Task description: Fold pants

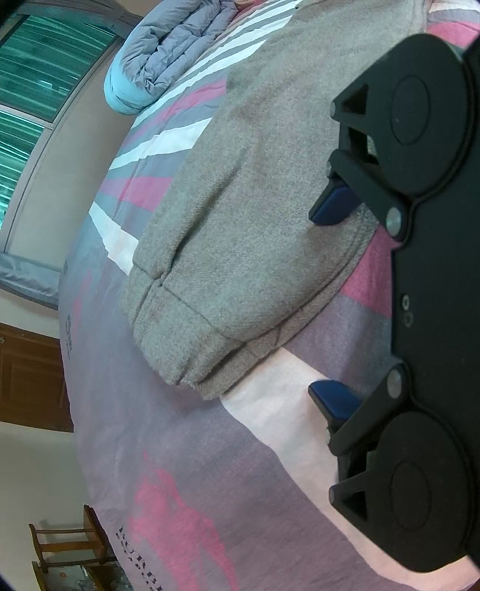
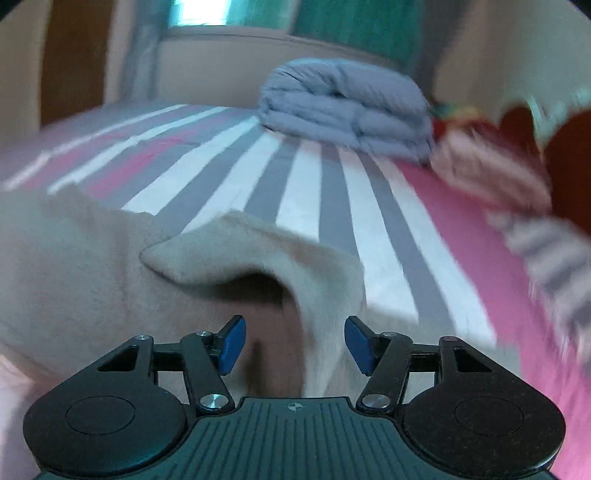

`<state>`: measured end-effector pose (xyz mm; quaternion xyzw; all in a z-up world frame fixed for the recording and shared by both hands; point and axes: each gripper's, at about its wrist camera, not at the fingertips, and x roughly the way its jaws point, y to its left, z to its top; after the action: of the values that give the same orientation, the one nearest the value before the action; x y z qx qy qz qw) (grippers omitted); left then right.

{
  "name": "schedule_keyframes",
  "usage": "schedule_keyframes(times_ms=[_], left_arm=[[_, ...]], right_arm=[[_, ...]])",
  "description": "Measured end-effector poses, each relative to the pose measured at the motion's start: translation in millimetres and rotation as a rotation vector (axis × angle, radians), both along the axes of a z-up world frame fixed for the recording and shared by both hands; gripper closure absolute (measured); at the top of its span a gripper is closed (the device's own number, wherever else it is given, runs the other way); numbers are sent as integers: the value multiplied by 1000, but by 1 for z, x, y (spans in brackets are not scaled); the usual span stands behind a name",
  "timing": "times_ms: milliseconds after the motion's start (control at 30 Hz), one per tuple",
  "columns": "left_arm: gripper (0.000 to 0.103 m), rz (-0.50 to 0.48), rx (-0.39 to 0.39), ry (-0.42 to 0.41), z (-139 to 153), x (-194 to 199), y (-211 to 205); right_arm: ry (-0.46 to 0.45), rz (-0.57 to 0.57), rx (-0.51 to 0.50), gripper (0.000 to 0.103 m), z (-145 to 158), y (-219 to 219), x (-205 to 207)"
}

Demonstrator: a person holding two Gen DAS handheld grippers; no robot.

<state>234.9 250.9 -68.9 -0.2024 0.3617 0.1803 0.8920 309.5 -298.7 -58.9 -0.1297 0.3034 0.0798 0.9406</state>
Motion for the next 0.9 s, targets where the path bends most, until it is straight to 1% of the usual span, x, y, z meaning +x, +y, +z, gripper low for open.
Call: schedule_keyframes(times_ms=[67, 100, 133, 167, 200, 233, 300, 333, 367, 400, 433, 467, 500, 533, 567, 600, 667, 733, 800, 867, 900], left_arm=[[17, -3, -3, 4, 1, 0, 0], [17, -4, -5, 5, 1, 1, 1], [17, -6, -7, 6, 1, 1, 1], [17, -8, -9, 4, 1, 0, 2], [17, -9, -10, 2, 1, 0, 2], [17, -11, -9, -1, 1, -1, 2], [17, -14, -7, -8, 0, -3, 2], [17, -15, -5, -11, -1, -3, 2], [17, -14, -3, -12, -1, -4, 1], [17, -15, -2, -12, -1, -4, 1], [16, -16, 0, -9, -1, -3, 0], [16, -17, 1, -7, -1, -3, 0], [16, -18, 1, -4, -1, -2, 0], [16, -19, 0, -2, 0, -2, 0], [16, -22, -1, 1, 0, -1, 1], [16, -25, -3, 2, 0, -1, 1], [16, -27, -3, 1, 0, -1, 1], [16, -25, -1, -2, 0, -1, 1], [16, -23, -1, -5, 0, -1, 0], [16, -23, -2, -5, -1, -1, 1], [16, -23, -1, -4, -1, -1, 1]], right_arm=[[-34, 27, -57, 43, -1, 6, 7], [-55, 45, -60, 45, -1, 8, 9], [-66, 60, -58, 66, -4, 7, 10], [-58, 74, -33, 97, -6, 5, 13], [-43, 70, 25, 100, -3, -3, 15], [-42, 49, 109, 100, 2, -16, 14], [-76, -75, 296, 100, 15, -52, 4], [-97, -157, 425, 100, 18, -79, -6], [-120, -269, 592, 100, 17, -112, -21], [-134, -387, 735, 100, 10, -142, -37], [-115, -499, 876, 100, -6, -170, -50], [-65, -598, 1021, 100, -31, -194, -61], [6, -652, 1110, 100, -55, -208, -64], [63, -682, 1148, 100, -75, -213, -66], [91, -678, 1161, 100, -87, -215, -66], [78, -656, 1174, 100, -94, -214, -69], [58, -645, 1190, 100, -98, -216, -70], [55, -641, 1168, 99, -97, -215, -67], [43, -633, 1103, 96, -90, -215, -61], [14, -653, 1022, 86, -79, -220, -58], [-13, -678, 987, 84, -71, -226, -63]])
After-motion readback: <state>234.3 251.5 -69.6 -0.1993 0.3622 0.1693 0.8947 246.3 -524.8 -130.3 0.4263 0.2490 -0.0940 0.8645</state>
